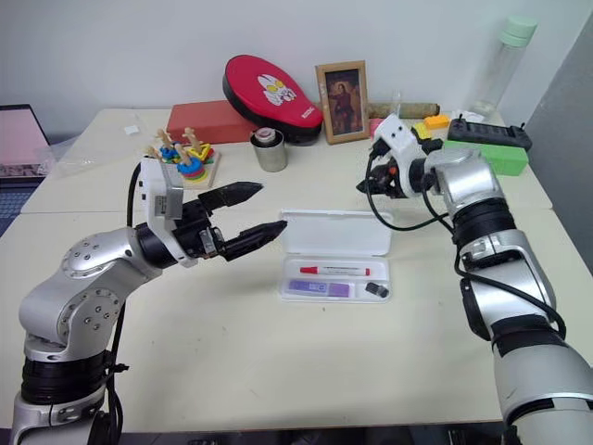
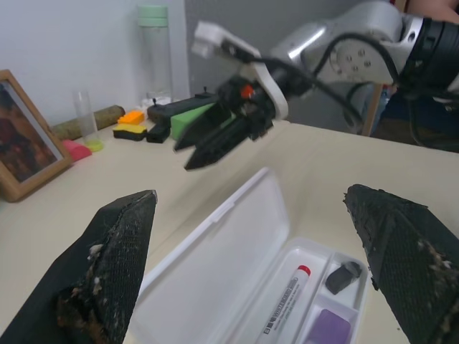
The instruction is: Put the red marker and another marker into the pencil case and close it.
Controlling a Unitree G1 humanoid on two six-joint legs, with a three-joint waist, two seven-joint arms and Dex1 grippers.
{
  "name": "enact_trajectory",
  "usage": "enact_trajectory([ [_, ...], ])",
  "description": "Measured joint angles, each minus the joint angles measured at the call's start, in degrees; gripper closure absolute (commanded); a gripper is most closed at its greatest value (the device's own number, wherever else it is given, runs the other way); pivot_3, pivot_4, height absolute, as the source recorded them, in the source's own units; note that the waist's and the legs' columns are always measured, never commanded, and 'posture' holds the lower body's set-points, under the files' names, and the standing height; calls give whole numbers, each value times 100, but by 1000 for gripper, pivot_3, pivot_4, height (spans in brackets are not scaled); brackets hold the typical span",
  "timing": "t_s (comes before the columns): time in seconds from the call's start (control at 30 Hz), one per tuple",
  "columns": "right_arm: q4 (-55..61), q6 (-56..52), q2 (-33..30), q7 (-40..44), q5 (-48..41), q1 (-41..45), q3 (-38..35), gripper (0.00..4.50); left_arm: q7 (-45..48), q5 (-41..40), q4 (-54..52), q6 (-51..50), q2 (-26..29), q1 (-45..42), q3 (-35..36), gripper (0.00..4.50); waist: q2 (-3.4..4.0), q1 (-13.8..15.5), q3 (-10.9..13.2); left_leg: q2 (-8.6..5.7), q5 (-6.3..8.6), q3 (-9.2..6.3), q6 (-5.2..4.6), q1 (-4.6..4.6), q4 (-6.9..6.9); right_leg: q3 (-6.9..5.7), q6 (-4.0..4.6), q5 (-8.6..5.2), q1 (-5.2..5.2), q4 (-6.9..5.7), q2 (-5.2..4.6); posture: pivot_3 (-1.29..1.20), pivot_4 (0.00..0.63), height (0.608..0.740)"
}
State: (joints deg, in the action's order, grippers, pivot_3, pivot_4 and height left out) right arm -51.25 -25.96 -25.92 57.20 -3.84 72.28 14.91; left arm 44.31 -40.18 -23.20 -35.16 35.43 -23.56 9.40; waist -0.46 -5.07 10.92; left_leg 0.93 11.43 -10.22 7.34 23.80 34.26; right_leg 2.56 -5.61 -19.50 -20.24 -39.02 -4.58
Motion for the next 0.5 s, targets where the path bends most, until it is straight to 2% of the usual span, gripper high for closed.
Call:
enact_trajectory([
  [0.2, 46, 287, 7, 516, 252, 13, 68, 4471, -143, -39, -183, -67, 23, 94, 3, 0, 0, -1, 0, 0, 0, 0, 0, -2, 3, 0, 0, 0, 2, -5, 0, 0, 150, 740],
  [0.5, 1428, -3, -301, 1372, 261, -750, 173, 4471, -117, -67, -193, -90, 172, 124, 20, 0, 0, 8, 0, 0, 0, 0, 0, -1, 4, 0, 0, 0, 2, -4, 0, 0, 150, 740],
])
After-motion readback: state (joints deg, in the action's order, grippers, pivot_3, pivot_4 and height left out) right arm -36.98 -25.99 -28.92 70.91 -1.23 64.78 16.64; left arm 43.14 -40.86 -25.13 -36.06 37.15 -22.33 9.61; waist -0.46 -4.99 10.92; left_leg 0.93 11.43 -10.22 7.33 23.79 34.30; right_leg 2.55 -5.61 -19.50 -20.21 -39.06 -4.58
